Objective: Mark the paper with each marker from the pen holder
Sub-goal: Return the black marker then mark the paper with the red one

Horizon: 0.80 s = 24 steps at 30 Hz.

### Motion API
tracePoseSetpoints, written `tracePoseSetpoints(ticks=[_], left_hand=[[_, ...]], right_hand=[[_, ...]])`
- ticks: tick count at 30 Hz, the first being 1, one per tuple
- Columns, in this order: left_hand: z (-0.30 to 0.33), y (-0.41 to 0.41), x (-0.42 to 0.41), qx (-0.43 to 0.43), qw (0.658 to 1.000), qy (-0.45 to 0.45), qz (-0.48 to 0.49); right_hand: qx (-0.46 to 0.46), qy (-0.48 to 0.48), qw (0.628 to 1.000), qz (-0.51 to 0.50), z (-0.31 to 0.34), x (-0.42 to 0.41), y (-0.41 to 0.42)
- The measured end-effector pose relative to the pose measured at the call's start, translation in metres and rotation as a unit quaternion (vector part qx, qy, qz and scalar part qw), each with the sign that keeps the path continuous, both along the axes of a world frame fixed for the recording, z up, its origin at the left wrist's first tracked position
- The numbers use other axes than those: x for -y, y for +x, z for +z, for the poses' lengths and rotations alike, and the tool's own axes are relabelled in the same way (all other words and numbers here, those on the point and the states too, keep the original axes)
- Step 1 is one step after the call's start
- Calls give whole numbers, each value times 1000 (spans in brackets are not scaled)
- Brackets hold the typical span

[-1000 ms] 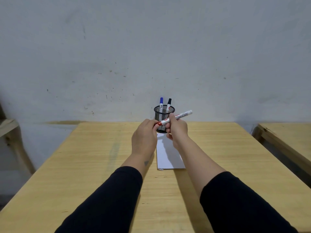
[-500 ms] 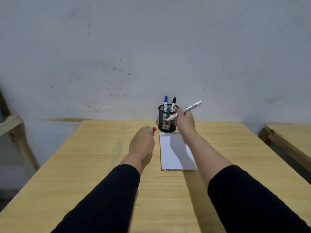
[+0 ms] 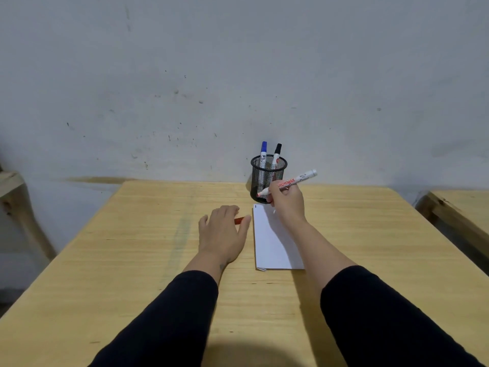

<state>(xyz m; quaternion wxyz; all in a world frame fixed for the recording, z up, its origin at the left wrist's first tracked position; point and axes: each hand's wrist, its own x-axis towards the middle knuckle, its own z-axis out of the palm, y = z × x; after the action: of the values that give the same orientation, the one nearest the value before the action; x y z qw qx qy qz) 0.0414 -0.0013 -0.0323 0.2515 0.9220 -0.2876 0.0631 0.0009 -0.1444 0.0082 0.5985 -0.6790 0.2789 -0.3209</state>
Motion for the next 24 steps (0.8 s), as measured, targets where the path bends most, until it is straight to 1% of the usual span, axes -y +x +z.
tracePoseSetpoints(ticks=[3,6,9,18,24], left_hand=[[-2,3,1,-42,998,48,-23],[-2,4,0,-39,993,100,-45],[-2,4,-1,-31,989,132,-61],[0,3,1,-25,989,139,-52],[0,3,2,-30,989,133,-48]], right_hand=[[-21,-40,999,2,-5,2,2],[-20,-52,998,-12,-12,2,0],[-10,-46,999,-21,-20,1,-2],[-61,-141,988,-3,-29,0,2],[-71,-157,985,5,-32,0,5]])
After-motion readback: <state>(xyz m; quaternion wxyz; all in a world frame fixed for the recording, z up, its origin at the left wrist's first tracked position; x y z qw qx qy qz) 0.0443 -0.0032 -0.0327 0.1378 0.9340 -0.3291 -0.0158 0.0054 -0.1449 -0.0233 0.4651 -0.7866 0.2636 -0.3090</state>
